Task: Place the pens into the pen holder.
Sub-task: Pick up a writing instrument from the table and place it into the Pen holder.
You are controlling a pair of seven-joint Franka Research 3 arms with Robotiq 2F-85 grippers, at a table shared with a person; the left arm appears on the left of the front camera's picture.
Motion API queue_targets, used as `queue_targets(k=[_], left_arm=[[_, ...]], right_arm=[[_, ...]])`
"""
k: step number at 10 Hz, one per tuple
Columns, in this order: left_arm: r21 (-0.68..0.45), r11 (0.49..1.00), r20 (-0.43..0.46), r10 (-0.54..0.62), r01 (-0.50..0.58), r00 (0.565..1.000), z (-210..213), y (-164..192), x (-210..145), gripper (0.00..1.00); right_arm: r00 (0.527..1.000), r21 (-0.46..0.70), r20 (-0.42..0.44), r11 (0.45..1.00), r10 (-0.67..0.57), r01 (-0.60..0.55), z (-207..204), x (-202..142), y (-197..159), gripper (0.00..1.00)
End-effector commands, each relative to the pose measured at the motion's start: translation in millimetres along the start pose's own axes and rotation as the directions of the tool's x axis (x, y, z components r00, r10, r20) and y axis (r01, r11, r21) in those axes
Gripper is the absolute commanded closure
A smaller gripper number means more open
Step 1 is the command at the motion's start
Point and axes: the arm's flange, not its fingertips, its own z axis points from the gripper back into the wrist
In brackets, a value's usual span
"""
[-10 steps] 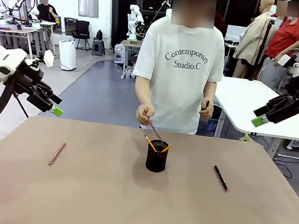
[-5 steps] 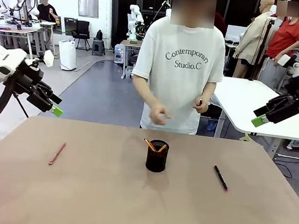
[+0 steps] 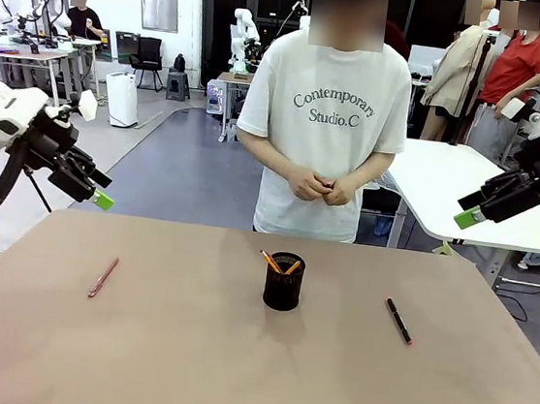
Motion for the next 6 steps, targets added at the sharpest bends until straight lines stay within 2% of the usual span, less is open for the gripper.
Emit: queue_targets(k=[1, 6], left_arm=[[0.005, 1.000, -0.007, -0.001, 0.001, 1.000, 1.3, 0.4, 0.3, 0.00], [0.005, 1.000, -0.007, -0.001, 0.001, 1.000, 1.3, 0.4, 0.3, 0.00]], right_arm=[[1.000, 0.003, 0.014, 1.000, -0.006, 0.006, 0.6, 1.7, 0.5, 0.00], [1.000, 0.003, 0.014, 1.000, -0.006, 0.006, 0.6, 1.7, 0.5, 0.00]])
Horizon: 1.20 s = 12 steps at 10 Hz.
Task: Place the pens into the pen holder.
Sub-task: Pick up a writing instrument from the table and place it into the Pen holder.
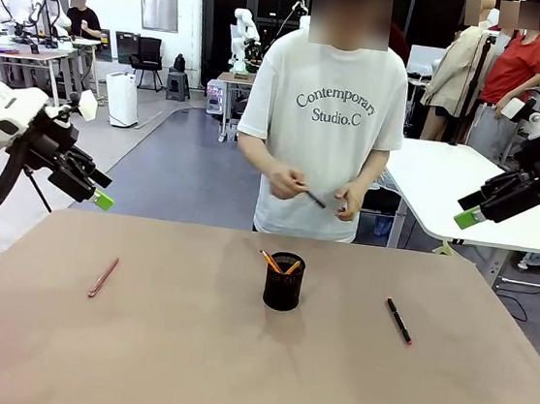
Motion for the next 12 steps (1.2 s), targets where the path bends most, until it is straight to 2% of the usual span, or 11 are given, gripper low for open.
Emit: queue_targets(k=[1, 8, 11, 12], left_arm=[[0.005, 1.000, -0.006, -0.001, 0.001, 1.000, 1.3, 0.4, 0.3, 0.00], [0.000, 1.000, 0.000, 0.000, 0.000, 1.000, 0.0, 0.0, 0.0, 0.00], [0.071, 0.993, -0.134, 0.099, -0.090, 0.986, -6.5, 3.4, 4.4, 0.00], [0.106, 0.989, -0.154, 0.122, -0.106, 0.981, -4.9, 5.1, 6.8, 0.00]], right_arm=[[1.000, 0.003, 0.014, 1.000, -0.006, 0.006, 0.6, 1.7, 0.5, 0.00], [1.000, 0.003, 0.014, 1.000, -0.006, 0.006, 0.6, 1.7, 0.5, 0.00], [1.000, 0.003, 0.014, 1.000, -0.006, 0.006, 0.6, 1.7, 0.5, 0.00], [1.000, 0.003, 0.014, 1.000, -0.006, 0.006, 0.6, 1.7, 0.5, 0.00]])
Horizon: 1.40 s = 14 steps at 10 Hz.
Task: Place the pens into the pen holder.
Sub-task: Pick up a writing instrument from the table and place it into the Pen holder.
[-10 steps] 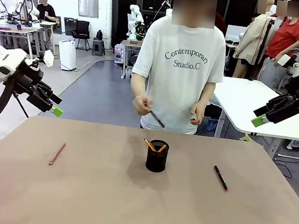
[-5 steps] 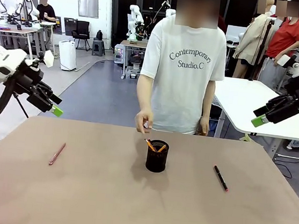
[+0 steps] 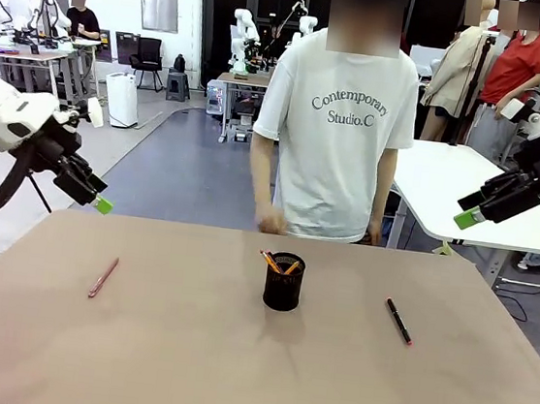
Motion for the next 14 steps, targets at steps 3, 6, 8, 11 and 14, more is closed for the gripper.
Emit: queue_targets(k=[3, 6, 8, 11, 14], left_arm=[[0.190, 0.965, -0.140, 0.209, -0.181, 0.968, -9.4, 7.2, 11.6, 0.00], [0.380, 0.872, -0.062, 0.356, -0.308, 0.932, -22.7, 19.5, 14.3, 0.00], [0.430, 0.814, -0.015, 0.440, -0.392, 0.898, -33.0, 30.7, 5.3, 0.00], [0.459, 0.763, 0.005, 0.510, -0.455, 0.860, -48.9, 45.0, -11.9, 0.00], [0.455, 0.774, 0.002, 0.493, -0.440, 0.870, -45.4, 45.9, -13.1, 0.00]], right_arm=[[1.000, 0.003, 0.014, 1.000, -0.006, 0.006, 0.6, 1.7, 0.5, 0.00], [1.000, 0.003, 0.014, 1.000, -0.006, 0.006, 0.6, 1.7, 0.5, 0.00], [1.000, 0.003, 0.014, 1.000, -0.006, 0.006, 0.6, 1.7, 0.5, 0.00], [1.000, 0.003, 0.014, 1.000, -0.006, 0.006, 0.6, 1.7, 0.5, 0.00], [1.000, 0.003, 0.014, 1.000, -0.006, 0.006, 0.6, 1.7, 0.5, 0.00]])
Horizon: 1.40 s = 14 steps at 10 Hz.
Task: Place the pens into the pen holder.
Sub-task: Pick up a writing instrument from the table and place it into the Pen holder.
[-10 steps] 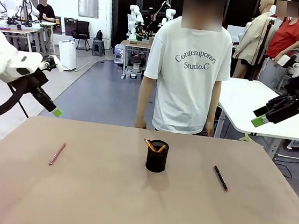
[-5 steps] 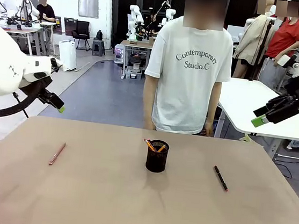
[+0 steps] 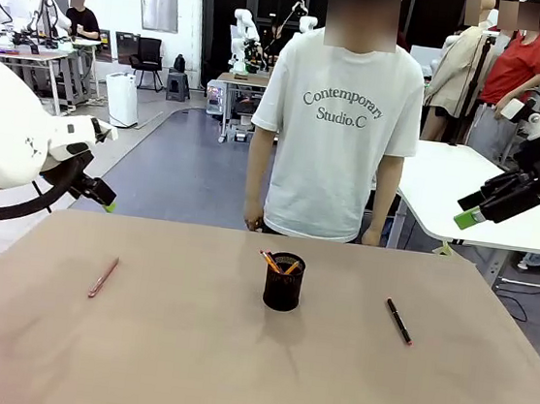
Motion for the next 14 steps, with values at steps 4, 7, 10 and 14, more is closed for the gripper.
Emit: queue_targets(k=[4, 7, 10, 14], left_arm=[[0.046, 0.996, -0.100, 0.076, -0.072, 0.992, -2.8, -7.0, 9.3, 0.00], [0.173, 0.964, -0.307, 0.249, -0.203, 0.919, -25.6, -9.2, 18.8, 0.00], [0.104, 0.962, -0.392, 0.273, -0.253, 0.878, -56.1, -16.9, 8.9, 0.00], [0.031, 0.987, -0.429, 0.157, -0.159, 0.890, -84.7, -18.8, -4.0, 0.00]], right_arm=[[1.000, 0.003, 0.014, 1.000, -0.006, 0.006, 0.6, 1.7, 0.5, 0.00], [1.000, 0.003, 0.014, 1.000, -0.006, 0.006, 0.6, 1.7, 0.5, 0.00], [1.000, 0.003, 0.014, 1.000, -0.006, 0.006, 0.6, 1.7, 0.5, 0.00], [1.000, 0.003, 0.014, 1.000, -0.006, 0.006, 0.6, 1.7, 0.5, 0.00]])
